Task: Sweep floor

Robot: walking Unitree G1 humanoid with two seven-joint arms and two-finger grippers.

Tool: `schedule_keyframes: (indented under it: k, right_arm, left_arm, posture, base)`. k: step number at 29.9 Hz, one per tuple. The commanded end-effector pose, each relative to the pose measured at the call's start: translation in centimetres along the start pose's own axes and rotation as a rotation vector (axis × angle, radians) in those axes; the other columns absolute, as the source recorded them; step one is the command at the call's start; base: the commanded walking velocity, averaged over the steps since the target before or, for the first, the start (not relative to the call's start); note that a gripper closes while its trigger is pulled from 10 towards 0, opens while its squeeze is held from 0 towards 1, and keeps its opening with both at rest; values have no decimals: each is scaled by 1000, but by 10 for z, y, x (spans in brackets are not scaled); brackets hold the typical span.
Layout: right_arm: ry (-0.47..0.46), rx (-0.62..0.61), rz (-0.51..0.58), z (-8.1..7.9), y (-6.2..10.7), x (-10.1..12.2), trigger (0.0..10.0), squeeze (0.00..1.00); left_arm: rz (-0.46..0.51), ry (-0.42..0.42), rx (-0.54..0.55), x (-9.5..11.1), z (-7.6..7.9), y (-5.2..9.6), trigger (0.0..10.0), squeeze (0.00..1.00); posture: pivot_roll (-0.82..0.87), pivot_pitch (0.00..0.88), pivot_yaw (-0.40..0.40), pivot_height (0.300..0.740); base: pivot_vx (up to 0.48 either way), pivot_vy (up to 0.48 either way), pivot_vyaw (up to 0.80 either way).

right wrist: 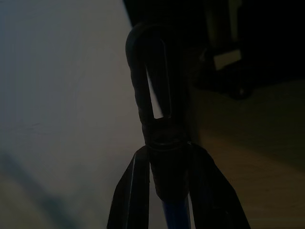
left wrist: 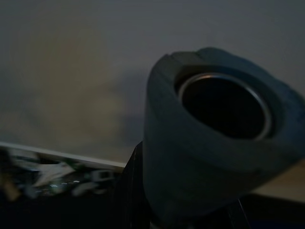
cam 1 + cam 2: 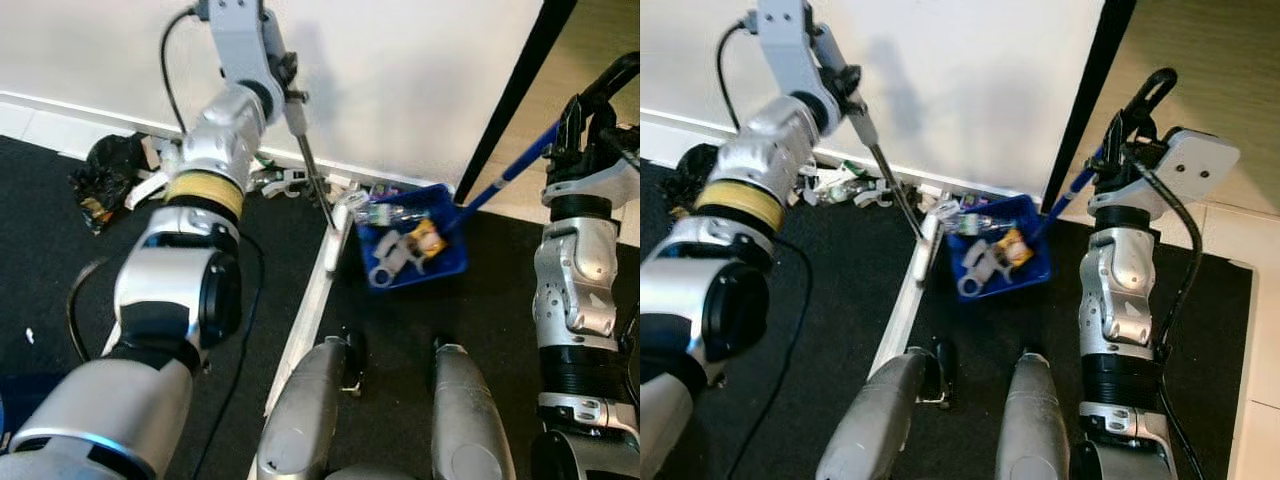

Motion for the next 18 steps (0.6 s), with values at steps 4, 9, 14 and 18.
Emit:
schedule_keyframes:
  k: [4, 9, 14, 18]
  right_arm:
    - [-98, 16, -17, -13, 4, 2, 10000, 0]
    - [-129, 21, -57, -23, 4, -8, 10000, 0]
    - [-138, 0, -86, -27, 3, -17, 10000, 0]
    - [-91, -13, -73, -31, -6, -14, 10000, 0]
  left_arm:
    - [141, -156, 205, 53, -57, 17, 10000, 0]
    - [172, -293, 340, 77, -91, 33, 10000, 0]
    - [163, -253, 385, 74, -117, 49, 10000, 0]
    - [76, -159, 413, 32, -133, 66, 10000, 0]
  posture:
    - [-59, 210, 227, 740]
    - [-36, 189, 216, 740]
    - [-12, 157, 202, 740]
    - [-13, 127, 182, 740]
  base:
    - [0, 0, 0]
    - [0, 0, 0]
    - [0, 0, 0]
    - [0, 0, 0]
Point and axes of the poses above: a point about 5 cm out from each wrist's last joint towards the gripper, its own y axis pointing back from the gripper into the wrist, its own x axis along the axis of the wrist's last joint, z = x × y, the point moved 3 cm from there along -y, pointing out of the wrist towards the gripper, and after that the axes turned 7 degrees about -y, right-handed, at the moved point
